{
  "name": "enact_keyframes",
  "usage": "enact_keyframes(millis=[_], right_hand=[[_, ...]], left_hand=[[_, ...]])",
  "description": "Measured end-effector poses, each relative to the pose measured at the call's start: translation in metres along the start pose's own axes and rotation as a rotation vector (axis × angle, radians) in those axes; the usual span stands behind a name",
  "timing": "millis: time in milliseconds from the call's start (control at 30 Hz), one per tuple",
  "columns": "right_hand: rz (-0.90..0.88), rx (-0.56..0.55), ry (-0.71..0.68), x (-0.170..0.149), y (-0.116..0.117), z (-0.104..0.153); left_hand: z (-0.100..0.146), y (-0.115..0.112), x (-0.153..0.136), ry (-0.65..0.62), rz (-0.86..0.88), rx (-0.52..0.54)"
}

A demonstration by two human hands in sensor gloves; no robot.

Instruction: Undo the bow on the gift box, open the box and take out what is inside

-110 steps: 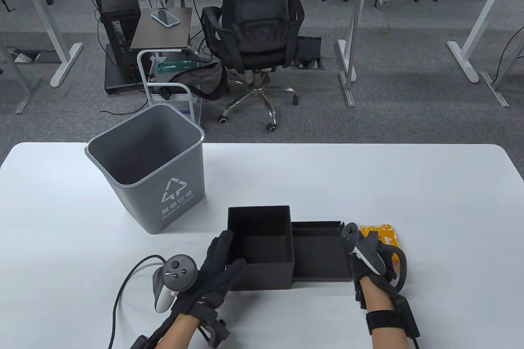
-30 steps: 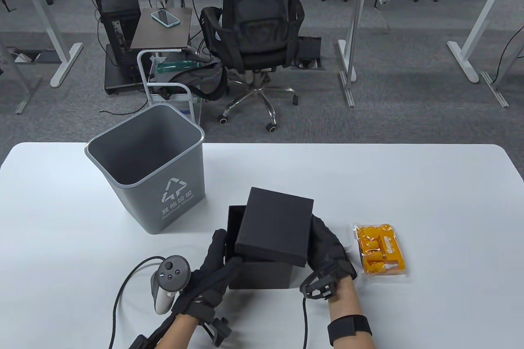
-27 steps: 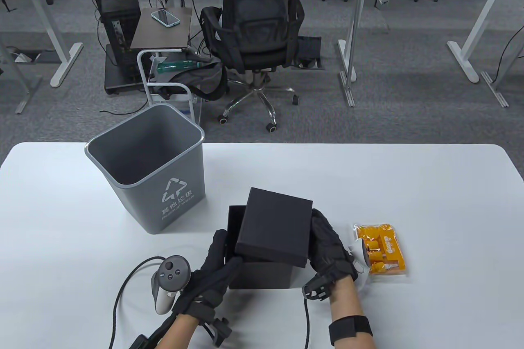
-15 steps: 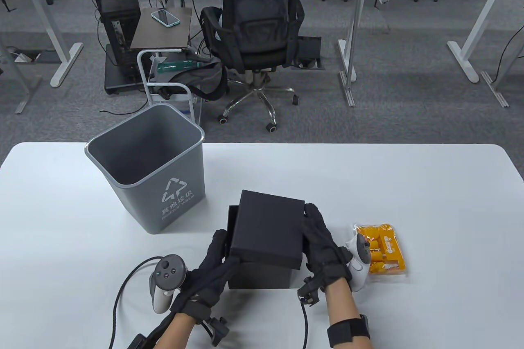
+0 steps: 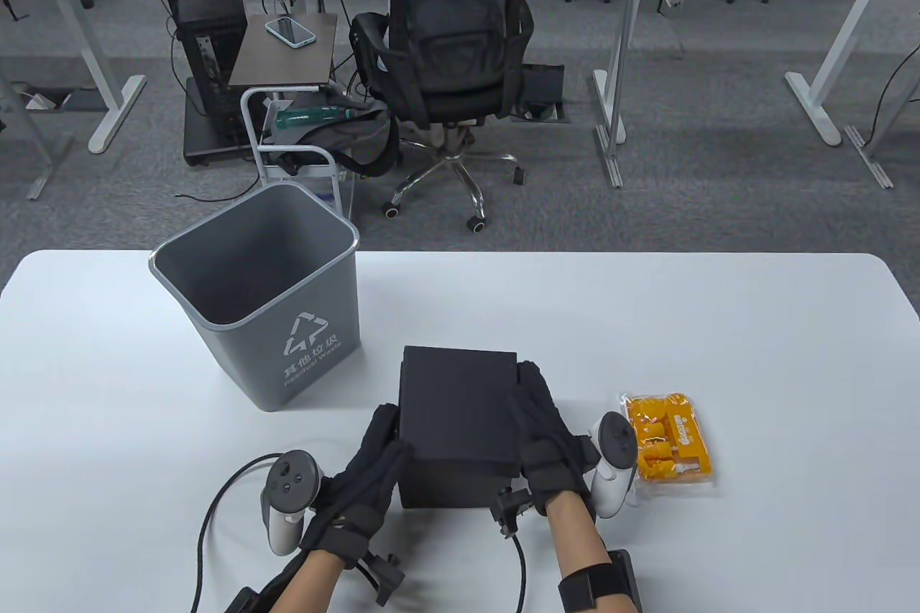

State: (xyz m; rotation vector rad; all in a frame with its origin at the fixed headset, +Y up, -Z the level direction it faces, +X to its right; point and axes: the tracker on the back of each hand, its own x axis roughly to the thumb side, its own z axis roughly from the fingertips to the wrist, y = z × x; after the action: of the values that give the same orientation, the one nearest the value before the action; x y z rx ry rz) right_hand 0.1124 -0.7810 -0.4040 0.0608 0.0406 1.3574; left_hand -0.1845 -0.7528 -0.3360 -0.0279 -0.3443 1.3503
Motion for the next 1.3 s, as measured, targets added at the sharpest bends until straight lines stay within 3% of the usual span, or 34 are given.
enact_keyframes(millis=[267, 633, 900, 1067, 1300], right_hand=[[-0.074, 0.057, 0.021, -0.001, 0.002, -0.001], [-0.144, 0.073, 0.068, -0.005, 0.000, 0.000], [-0.102, 0.062, 0.095, -0.005, -0.001, 0.000], [-0.145, 0.107, 0.076, -0.004, 0.002, 0.001], [-0.100, 0.083, 0.092, -0.004, 0.002, 0.001]], left_hand=[[0.000, 0.002, -0.003, -0.029, 0.024, 0.040], [0.001, -0.007, 0.000, -0.025, 0.054, -0.074], [0.002, -0.008, 0.002, -0.053, 0.033, -0.031], [0.000, -0.006, 0.005, -0.035, 0.080, -0.112], [0.003, -0.009, 0.002, -0.021, 0.051, -0.044]])
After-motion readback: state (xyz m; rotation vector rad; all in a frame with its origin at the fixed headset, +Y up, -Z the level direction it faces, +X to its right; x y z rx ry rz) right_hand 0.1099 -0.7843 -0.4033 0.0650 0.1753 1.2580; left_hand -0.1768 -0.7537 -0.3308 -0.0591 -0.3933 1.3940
